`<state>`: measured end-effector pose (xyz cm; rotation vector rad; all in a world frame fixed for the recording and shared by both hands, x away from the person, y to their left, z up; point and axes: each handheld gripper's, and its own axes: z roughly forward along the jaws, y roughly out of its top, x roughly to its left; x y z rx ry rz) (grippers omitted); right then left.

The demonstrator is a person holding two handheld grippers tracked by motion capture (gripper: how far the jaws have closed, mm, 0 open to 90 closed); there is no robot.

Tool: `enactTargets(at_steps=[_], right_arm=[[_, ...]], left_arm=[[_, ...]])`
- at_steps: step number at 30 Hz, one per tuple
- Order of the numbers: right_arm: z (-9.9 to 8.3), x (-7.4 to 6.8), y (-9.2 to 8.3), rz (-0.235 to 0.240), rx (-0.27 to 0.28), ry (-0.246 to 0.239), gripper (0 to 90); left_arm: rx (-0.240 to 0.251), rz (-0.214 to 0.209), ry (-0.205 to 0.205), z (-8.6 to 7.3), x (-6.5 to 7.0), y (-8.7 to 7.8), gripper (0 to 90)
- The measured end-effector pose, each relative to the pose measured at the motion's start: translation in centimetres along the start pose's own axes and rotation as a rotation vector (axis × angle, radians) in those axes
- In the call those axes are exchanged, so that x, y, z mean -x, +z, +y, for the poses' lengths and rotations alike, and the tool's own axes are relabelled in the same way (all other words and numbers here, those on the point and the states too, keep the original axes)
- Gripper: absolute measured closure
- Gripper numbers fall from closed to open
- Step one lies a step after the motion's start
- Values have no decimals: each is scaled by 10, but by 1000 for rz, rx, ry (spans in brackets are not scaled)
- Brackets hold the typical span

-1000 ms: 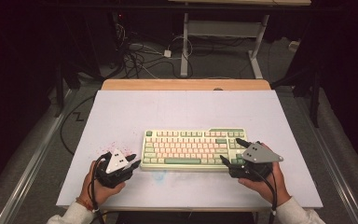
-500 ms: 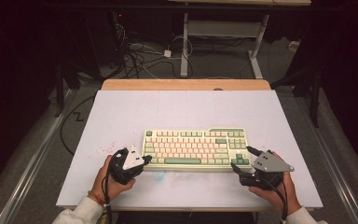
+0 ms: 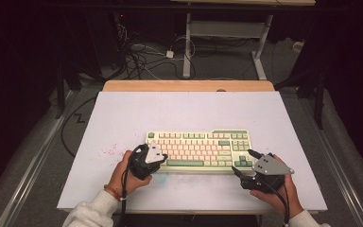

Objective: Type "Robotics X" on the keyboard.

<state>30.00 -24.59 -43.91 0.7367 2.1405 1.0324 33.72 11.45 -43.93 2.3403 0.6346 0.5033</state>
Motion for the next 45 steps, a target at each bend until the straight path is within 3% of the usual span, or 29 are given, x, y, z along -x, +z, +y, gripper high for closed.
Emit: enactTargets(at_steps=[10,25,36,38,42,45], right_arm=[[-1,0,1,3,-4,5,239],[-2,-1,3,12,-14,-2,239],[-3,-1,3,18,-22,-9,239],[-3,-2,4,19,-24,-10,240],[-3,-2,5,21,-29,-14,240],[-2,-2,4,20,-24,-15,240]], left_arm=[[-16,-38,33,21,3,19,875],[-42,-74,57,38,8,41,874],[-62,-69,65,42,10,50,873],[-87,-63,73,43,11,53,873],[-83,-49,91,43,13,52,873],[-63,-42,82,43,11,47,873]])
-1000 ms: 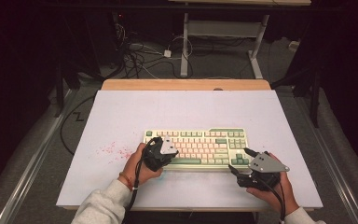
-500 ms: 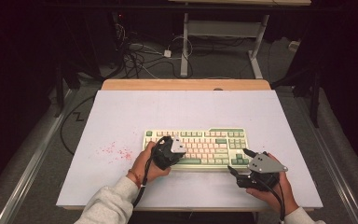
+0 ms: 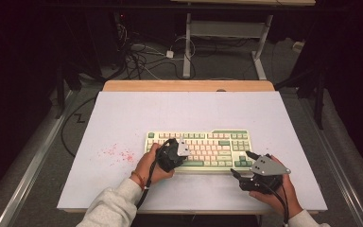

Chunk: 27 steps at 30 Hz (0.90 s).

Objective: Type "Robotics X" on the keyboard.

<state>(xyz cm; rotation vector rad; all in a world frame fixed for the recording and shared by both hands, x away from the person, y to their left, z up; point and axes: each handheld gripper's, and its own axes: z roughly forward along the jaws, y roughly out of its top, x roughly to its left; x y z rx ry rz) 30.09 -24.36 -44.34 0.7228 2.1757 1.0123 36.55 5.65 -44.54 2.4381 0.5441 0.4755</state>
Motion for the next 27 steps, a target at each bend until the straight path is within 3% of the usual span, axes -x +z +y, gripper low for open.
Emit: enactTargets(at_steps=[16,21,27], right_arm=[[1,2,-1,-2,6,3,240],[1,2,0,-2,5,4,240],[1,2,0,-1,4,4,240]], left_arm=[[94,46,-21,-9,-10,-25,792],[126,79,-33,-14,-13,-29,696],[167,119,-30,-20,-12,-35,492]])
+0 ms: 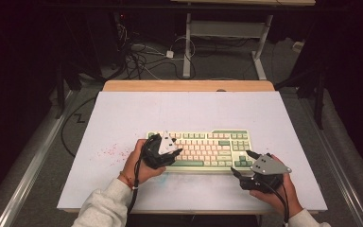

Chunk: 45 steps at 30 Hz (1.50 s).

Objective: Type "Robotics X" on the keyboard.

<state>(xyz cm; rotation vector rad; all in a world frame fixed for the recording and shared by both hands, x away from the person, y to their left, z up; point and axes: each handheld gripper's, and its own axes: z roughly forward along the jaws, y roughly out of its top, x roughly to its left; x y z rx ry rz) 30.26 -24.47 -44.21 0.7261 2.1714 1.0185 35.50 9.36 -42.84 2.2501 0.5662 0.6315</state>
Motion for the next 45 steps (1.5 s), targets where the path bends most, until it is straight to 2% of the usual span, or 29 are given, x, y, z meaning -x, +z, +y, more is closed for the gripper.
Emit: enactTargets(at_steps=[10,14,21,26,35,39,41,45], right_arm=[[1,0,0,0,3,2,240],[1,0,1,4,3,2,240],[1,0,1,4,5,4,241],[1,0,0,4,5,8,246],[3,1,1,5,-3,15,268],[7,0,2,35,3,39,360],[10,0,4,57,3,36,454],[18,-1,9,104,8,30,574]], left_arm=[[57,53,-9,-6,3,-10,246],[62,66,-4,-11,3,-15,198],[71,76,0,-23,3,-25,173],[56,111,-5,-32,1,-32,173],[60,114,-25,-49,-2,-47,164],[44,119,-19,-58,0,-50,158],[36,123,-23,-62,0,-52,158],[26,127,-35,-70,0,-56,158]])
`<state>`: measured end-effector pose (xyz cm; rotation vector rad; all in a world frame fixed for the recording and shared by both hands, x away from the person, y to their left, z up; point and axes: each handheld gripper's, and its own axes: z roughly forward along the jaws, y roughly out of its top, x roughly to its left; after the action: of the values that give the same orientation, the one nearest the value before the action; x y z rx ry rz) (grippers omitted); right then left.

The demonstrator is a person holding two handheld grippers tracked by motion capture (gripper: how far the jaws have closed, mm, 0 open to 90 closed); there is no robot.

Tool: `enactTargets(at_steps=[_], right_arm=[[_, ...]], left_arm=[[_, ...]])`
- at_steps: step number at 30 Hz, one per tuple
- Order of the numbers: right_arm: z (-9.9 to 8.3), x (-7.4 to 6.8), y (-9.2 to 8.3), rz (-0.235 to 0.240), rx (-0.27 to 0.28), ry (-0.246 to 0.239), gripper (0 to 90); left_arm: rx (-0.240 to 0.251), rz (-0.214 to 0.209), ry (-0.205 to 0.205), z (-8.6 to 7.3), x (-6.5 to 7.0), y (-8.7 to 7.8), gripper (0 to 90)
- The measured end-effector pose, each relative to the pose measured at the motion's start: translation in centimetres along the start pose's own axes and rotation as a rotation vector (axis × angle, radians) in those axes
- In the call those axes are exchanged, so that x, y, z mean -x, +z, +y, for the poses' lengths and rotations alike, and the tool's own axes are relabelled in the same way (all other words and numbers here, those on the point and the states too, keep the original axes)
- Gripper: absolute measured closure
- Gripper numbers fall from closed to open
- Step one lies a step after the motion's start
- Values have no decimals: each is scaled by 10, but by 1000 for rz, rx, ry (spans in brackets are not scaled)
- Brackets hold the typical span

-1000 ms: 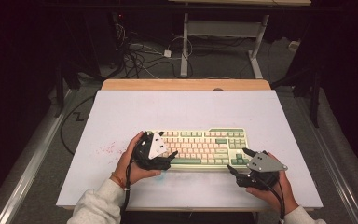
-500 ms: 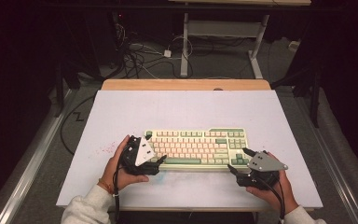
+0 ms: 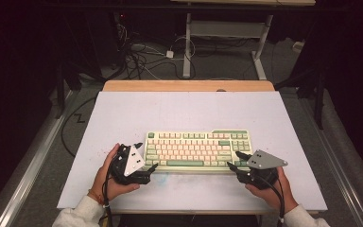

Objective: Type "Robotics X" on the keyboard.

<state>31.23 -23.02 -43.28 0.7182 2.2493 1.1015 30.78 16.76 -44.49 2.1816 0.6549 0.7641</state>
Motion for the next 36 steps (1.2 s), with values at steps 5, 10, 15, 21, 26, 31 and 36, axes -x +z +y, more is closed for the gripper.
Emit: enactTargets(at_steps=[5,10,15,21,26,31,36], right_arm=[[11,-3,10,48,-12,-9,770],[22,-5,23,76,-40,-15,887],[34,-5,40,89,-62,-23,900],[47,-5,64,99,-82,-31,900],[53,-4,82,98,-111,-26,900],[56,-6,98,101,-149,-26,900],[56,-5,106,87,-189,-30,900]], left_arm=[[-19,-1,-13,-11,0,-4,158],[-36,1,-29,-20,0,-8,158],[-39,2,-41,-25,0,-11,166],[-54,-2,-47,-29,0,-11,166],[-59,-11,-47,-30,0,-12,183],[-61,-14,-47,-30,0,-12,182],[-70,-18,-43,-31,0,-11,181]])
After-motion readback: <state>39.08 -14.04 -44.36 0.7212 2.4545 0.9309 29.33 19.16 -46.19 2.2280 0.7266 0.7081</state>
